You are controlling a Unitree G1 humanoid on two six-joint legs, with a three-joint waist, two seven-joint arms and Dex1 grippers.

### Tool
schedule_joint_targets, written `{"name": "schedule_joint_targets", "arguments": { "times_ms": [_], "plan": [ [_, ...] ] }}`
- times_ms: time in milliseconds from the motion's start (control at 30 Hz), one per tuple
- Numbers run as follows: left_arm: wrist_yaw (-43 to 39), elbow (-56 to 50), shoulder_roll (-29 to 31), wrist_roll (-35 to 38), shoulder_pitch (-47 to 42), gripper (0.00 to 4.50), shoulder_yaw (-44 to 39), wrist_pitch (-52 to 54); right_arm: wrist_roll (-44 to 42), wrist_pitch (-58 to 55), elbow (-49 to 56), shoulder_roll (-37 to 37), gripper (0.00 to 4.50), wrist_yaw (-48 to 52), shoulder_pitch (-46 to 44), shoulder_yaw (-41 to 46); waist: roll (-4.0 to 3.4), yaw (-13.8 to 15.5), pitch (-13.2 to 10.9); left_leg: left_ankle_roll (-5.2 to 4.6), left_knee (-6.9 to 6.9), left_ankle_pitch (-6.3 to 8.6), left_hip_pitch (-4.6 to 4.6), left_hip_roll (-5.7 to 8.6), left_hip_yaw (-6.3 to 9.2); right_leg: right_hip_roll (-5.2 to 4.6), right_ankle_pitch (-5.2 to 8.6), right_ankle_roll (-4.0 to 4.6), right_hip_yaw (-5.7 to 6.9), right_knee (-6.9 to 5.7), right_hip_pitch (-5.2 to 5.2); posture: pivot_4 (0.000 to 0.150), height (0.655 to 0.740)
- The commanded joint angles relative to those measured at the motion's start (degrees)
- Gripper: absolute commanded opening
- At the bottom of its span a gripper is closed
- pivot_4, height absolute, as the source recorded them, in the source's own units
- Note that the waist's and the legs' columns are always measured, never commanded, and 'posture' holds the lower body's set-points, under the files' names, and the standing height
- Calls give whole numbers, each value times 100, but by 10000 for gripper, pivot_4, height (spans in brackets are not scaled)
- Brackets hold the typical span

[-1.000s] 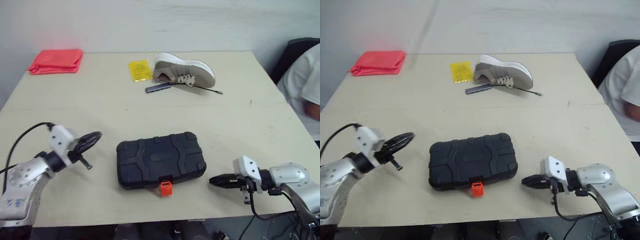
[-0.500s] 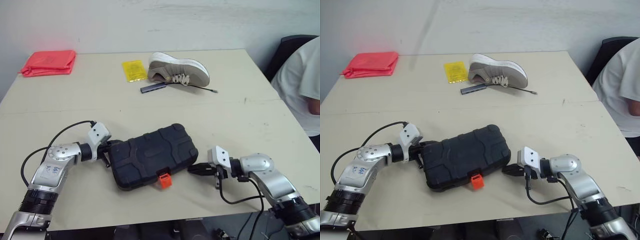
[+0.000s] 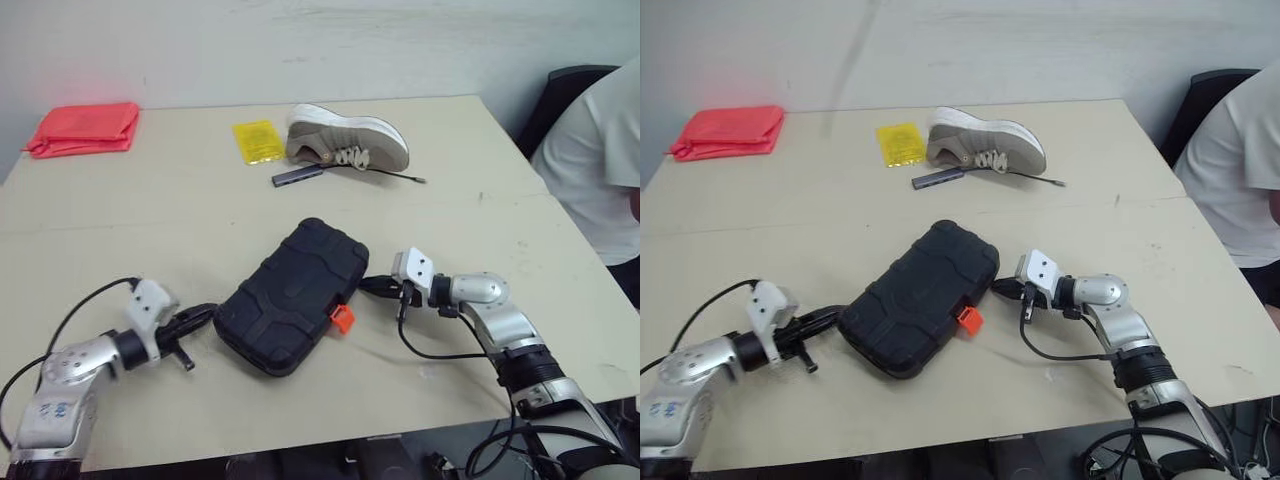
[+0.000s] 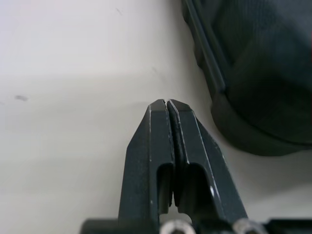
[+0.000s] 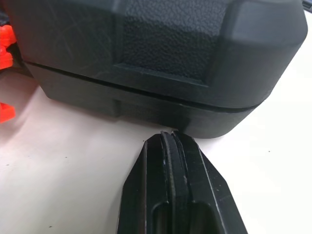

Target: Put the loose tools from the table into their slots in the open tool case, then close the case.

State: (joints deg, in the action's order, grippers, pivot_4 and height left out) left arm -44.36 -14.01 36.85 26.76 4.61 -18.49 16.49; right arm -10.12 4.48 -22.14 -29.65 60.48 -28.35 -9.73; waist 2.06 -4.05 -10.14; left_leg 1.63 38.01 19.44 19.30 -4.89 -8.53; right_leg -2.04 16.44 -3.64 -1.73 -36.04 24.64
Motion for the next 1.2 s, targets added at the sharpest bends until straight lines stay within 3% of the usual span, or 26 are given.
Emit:
{"name": "schedule_joint_targets", "arguments": {
  "times_ms": [33,233,400,567,667,1033,1200],
  "plan": [
    [-152,-997,119,555,-422,310,6,101,-780,-706,1053,-270,0,-7,228,712,-7,81,-4,2,0,-2,2,3,0,-7,-1,-1,1,1,0,1500,7400],
    [-54,-1158,66,133,-1665,310,1359,595,-2351,-3049,3425,-897,0,185,801,1009,-20,121,-10,-5,0,0,1,33,-4,-14,-15,-28,-15,23,-10,1500,7400],
    [-252,-109,-173,-938,-2573,310,2750,380,-2391,-3581,4515,-963,0,55,1020,443,-20,76,-10,-5,-1,6,-2,21,0,48,-13,-24,-26,25,-8,1500,7400],
    [-411,663,-335,-1568,-2911,310,3445,249,-1476,-3232,4409,-807,0,-334,1019,-191,-18,92,-7,-4,-2,5,-4,24,9,58,-9,-16,-31,18,-2,1500,7400],
    [-446,658,-363,-1571,-2819,310,3460,309,-1236,-3231,4397,-744,0,-501,1074,-337,-18,100,-6,-8,1,4,-6,29,6,55,-10,-18,-33,18,-5,1500,7400],
    [-463,487,-218,-1599,-2396,310,3379,447,-890,-3233,4352,-1242,0,-265,1563,-400,-25,95,38,-29,1,15,-15,21,4,52,-7,-14,-33,17,-12,1500,7400],
    [-368,529,-228,-1669,-2447,310,3369,599,-802,-3187,3923,-893,0,-412,1548,-500,-35,88,60,-28,0,15,-20,20,5,57,-3,-7,-33,14,-12,1500,7400]
  ]
}}
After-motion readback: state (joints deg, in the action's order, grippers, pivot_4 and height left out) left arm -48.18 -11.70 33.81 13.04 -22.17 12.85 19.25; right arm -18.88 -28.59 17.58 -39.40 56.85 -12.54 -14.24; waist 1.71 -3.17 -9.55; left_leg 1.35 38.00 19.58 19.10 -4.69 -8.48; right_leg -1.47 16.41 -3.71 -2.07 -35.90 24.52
